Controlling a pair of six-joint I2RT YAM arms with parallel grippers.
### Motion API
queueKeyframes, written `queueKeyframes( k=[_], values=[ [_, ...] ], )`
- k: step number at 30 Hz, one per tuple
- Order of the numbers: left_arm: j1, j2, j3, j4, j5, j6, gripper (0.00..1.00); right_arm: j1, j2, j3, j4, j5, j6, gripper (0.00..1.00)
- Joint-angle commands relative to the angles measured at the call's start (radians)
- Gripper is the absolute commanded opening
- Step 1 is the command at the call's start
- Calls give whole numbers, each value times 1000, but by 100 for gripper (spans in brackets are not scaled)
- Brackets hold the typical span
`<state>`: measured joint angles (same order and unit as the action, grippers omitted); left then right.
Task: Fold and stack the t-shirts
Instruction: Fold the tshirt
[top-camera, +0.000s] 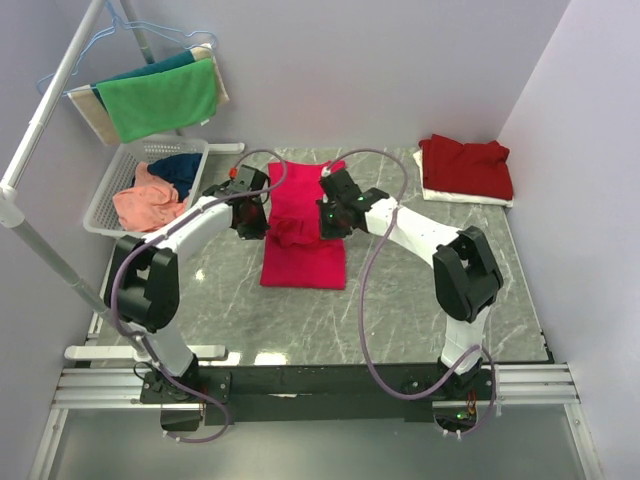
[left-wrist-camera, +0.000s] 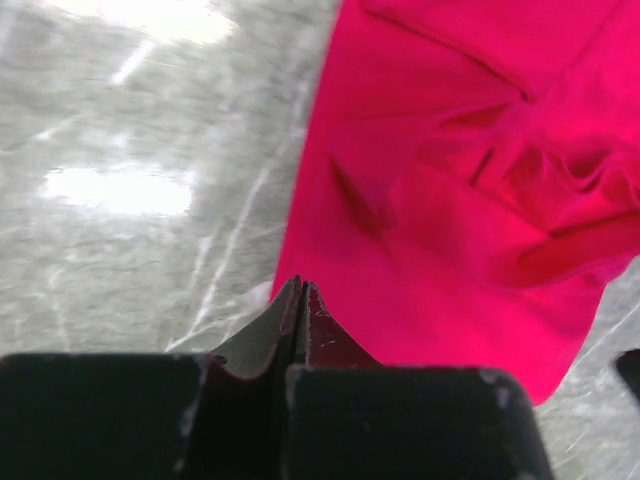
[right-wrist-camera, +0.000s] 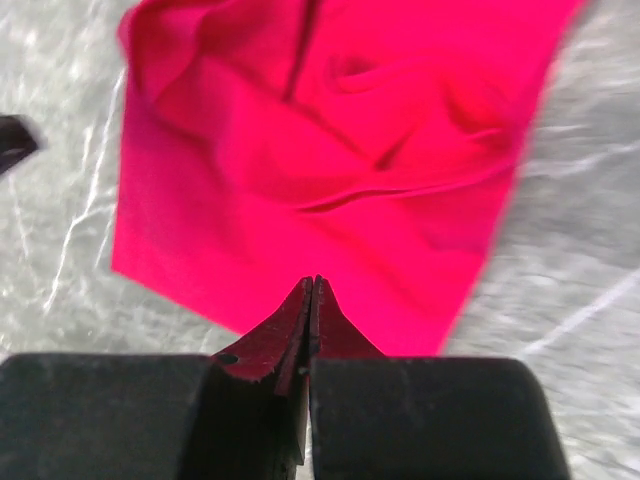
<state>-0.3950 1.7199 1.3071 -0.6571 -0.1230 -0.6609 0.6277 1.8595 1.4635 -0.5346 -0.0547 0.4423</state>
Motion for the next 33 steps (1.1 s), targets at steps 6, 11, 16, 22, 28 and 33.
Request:
queueKeyframes(
  k=[6,11,16,22,28,33],
  values=[
    [-50,115,47,33,108,60,1,46,119,70,-5,-37,6,0],
    [-68,165,53,37,115,64,1,47,153,66,4,-50,19,0],
    [-73,208,81,48,108,70,1,47,188,90,7,-30,21,0],
    [-73,288,213,22,48,66,1,24,242,147,7,9,32,0],
    [-58,325,299,7,-9,44,1,-11,270,199,1,44,35,0],
    [-38,366,342,-6,-47,30,1,-42,293,244,-4,78,42,0]
  ],
)
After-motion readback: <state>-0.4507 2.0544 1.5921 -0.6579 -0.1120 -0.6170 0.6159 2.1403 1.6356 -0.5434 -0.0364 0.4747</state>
